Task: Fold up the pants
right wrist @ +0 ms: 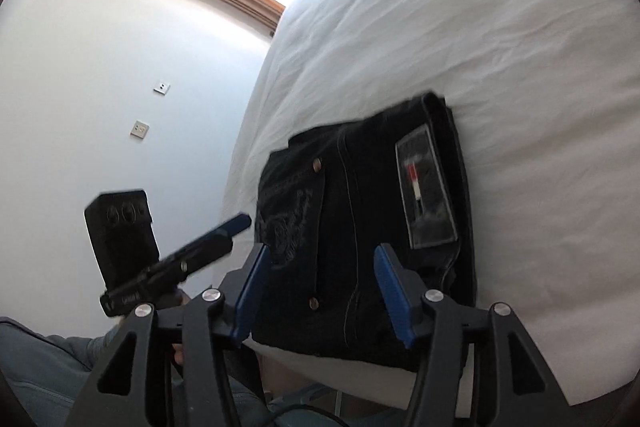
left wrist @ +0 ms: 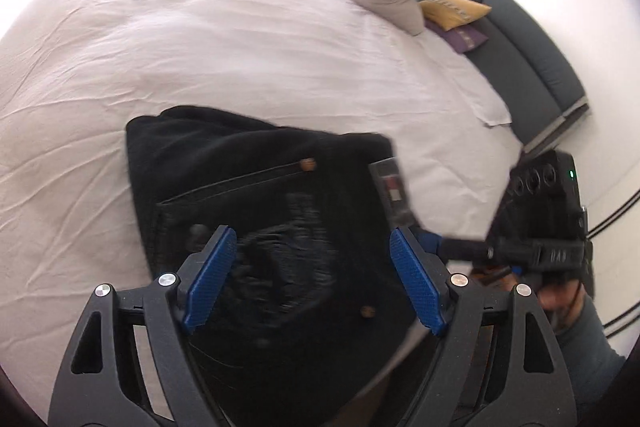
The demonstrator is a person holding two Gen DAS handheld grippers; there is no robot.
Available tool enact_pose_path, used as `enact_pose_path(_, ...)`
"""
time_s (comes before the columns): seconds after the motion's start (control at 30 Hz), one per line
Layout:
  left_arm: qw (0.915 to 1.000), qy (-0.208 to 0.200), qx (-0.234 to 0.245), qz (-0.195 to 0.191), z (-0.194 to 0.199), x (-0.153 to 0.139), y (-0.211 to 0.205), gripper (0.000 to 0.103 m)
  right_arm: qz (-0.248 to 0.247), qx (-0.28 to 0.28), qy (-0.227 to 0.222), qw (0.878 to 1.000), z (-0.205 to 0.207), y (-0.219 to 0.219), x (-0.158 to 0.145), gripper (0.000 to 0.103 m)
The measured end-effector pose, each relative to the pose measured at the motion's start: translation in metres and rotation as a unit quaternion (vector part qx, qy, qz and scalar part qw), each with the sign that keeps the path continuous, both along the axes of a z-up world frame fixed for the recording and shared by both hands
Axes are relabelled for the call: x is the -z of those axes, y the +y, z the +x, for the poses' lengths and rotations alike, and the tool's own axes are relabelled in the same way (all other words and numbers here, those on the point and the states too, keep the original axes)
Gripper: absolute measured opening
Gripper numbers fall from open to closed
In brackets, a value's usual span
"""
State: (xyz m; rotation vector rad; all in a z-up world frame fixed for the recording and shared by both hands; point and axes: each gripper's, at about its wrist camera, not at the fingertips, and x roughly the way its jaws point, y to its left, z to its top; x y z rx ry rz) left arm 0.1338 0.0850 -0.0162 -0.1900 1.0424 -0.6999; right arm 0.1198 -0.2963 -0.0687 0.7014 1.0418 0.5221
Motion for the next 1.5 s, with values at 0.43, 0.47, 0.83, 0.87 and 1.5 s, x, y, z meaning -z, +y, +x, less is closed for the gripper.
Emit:
enact_pose_path(0.43, 0.9999, -0.008, -0.006, -0.005, 0.045, 0.008, -0.006, 0.078, 0.017, 0.043, 0.002, 0.999, -0.009, -0.017, 0.001, 0.062)
enact_pose_path(0.47, 0.9999, -0.006, -0.007, 0.004, 0.053, 0.013, -0.009, 0.078, 0.015, 0.037, 0.003, 0.999, -0.007, -0.013, 0.002, 0.063)
enact_pose_path(0.83, 0.9996, -0.007, 0.009, 0.024, 0.065, 0.035, -0.02, 0.078, 0.024, 0.021, 0.021, 0.999, -0.014, -0.013, 0.021, 0.066)
enact_pose_path(0.87, 0.9999, -0.014, 0.001, 0.008, 0.059, 0.03, -0.011, 0.079, 0.028, 0.014, 0.011, 0.999, -0.016, -0.009, 0.017, 0.067)
enact_pose_path(1.5, 0.9929, 0.077, -0.09, 0.008, 0.019, 0.048, 0.066, 0.087, -0.054, 0.032, 0.032, 0.998, 0.023, -0.06, 0.038, 0.079)
